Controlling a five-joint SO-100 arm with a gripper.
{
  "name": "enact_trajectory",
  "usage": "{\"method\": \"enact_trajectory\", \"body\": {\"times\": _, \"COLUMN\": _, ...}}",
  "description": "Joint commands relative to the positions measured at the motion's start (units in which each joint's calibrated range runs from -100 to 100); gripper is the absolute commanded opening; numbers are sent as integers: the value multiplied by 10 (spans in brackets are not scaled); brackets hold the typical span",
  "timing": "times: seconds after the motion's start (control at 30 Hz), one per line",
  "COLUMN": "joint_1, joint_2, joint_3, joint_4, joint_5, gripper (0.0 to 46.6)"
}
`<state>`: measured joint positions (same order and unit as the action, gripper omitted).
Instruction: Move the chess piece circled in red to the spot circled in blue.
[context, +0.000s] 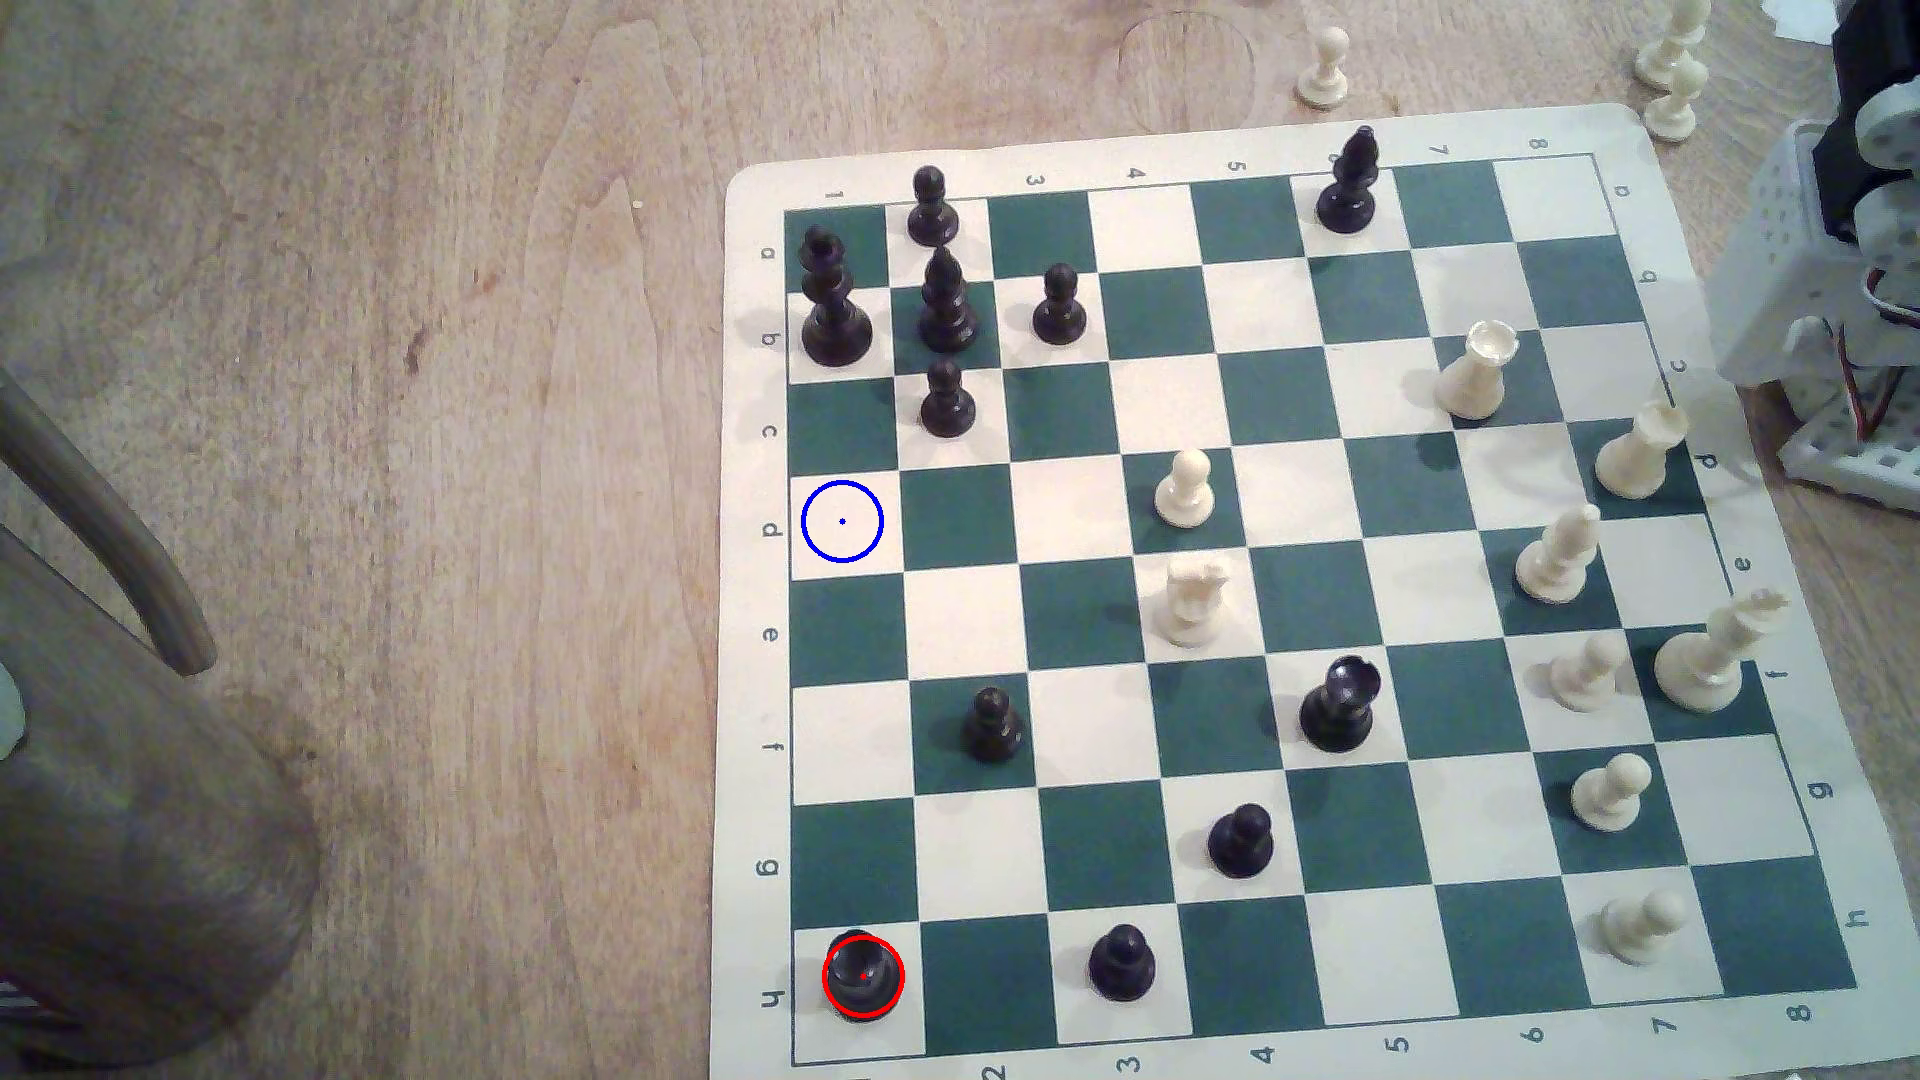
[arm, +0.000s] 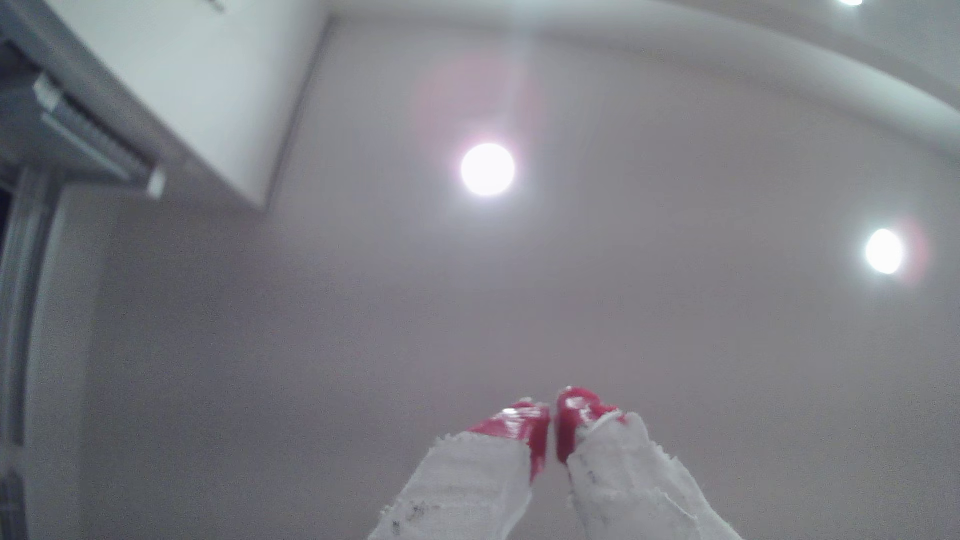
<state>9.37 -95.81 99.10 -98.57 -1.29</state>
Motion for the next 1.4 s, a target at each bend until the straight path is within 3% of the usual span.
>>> {"method": "enact_trajectory", "body": {"times": 0.0, "joint_1": -41, "joint_2": 1, "joint_3": 8, "joint_4": 6, "joint_5": 0, "gripper": 14}}
{"method": "enact_trajectory", "body": {"times": 0.27, "joint_1": -84, "joint_2": 1, "joint_3": -20, "joint_4": 133, "joint_5": 0, "gripper": 14}}
{"method": "enact_trajectory", "body": {"times": 0.53, "joint_1": -91, "joint_2": 1, "joint_3": -85, "joint_4": 301, "joint_5": 0, "gripper": 14}}
{"method": "enact_trajectory", "body": {"times": 0.97, "joint_1": -86, "joint_2": 1, "joint_3": -165, "joint_4": 673, "joint_5": -3, "gripper": 13}}
{"method": "enact_trajectory", "body": {"times": 1.07, "joint_1": -86, "joint_2": 2, "joint_3": -213, "joint_4": 846, "joint_5": -5, "gripper": 12}}
{"method": "enact_trajectory", "body": {"times": 1.13, "joint_1": -86, "joint_2": 2, "joint_3": -245, "joint_4": 973, "joint_5": -14, "gripper": 12}}
{"method": "enact_trajectory", "body": {"times": 1.37, "joint_1": -95, "joint_2": 6, "joint_3": -277, "joint_4": 1116, "joint_5": -27, "gripper": 2}}
